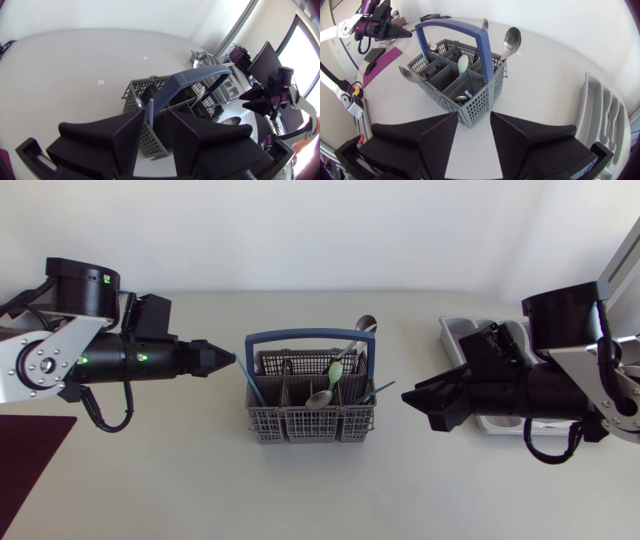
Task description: Sort the cutlery from the basket into the organizer compartments.
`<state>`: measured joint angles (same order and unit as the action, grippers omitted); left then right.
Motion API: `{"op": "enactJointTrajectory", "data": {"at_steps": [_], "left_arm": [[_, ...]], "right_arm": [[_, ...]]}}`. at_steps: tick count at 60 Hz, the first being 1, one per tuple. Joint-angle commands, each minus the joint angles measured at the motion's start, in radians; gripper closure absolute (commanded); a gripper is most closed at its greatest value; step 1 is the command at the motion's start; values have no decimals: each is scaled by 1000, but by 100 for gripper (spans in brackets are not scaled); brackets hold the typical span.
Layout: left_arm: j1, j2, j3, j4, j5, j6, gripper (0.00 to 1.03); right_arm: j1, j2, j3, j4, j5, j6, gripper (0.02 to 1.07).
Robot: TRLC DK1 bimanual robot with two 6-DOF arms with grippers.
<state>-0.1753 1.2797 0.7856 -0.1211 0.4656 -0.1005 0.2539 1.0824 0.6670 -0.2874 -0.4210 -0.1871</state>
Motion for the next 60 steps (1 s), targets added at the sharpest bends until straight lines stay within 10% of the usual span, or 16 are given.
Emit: {"op": "enactJointTrajectory", "data": {"at_steps": [1, 60], "left_arm": [[-27, -17, -31, 32, -41, -2, 69], [-162, 81, -48, 144, -275, -25, 85]], "right_arm": [[-2, -15, -32, -12, 2, -11, 56], [-2, -44, -61, -4, 4, -11, 56]]}}
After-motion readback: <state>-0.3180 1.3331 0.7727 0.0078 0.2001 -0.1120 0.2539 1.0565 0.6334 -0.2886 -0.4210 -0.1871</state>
